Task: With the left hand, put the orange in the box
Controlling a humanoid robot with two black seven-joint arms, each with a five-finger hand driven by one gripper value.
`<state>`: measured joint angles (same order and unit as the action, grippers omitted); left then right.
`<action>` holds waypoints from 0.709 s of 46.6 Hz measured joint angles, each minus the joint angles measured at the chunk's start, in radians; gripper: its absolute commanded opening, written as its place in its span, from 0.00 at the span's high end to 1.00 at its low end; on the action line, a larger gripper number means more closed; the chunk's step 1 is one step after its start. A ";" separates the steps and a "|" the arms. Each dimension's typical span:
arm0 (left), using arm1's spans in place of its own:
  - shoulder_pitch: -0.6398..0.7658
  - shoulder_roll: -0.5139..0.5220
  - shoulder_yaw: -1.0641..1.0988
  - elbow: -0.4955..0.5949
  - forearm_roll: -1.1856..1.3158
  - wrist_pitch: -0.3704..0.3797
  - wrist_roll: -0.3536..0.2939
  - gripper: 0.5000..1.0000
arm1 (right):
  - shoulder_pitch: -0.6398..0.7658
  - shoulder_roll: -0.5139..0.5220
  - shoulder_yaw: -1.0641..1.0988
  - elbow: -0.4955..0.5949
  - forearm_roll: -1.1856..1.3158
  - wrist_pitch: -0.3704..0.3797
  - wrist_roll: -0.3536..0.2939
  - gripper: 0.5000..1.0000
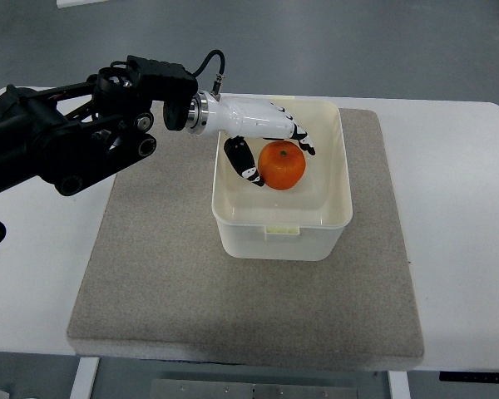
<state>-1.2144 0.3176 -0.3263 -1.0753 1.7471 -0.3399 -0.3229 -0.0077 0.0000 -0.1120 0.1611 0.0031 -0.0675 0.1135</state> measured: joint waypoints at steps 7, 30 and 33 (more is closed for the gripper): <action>0.004 0.003 -0.008 0.000 -0.011 0.000 0.001 0.01 | 0.000 0.000 0.000 0.000 0.000 0.000 0.000 0.14; 0.016 0.201 -0.163 0.065 -0.720 0.001 -0.001 0.01 | 0.000 0.000 0.000 0.000 0.000 0.000 0.000 0.14; 0.035 0.209 -0.164 0.122 -0.838 -0.001 -0.001 0.01 | 0.000 0.000 0.000 0.000 0.000 0.000 0.000 0.14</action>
<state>-1.1792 0.5269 -0.4907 -0.9531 0.9092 -0.3411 -0.3237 -0.0079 0.0000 -0.1120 0.1611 0.0030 -0.0675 0.1135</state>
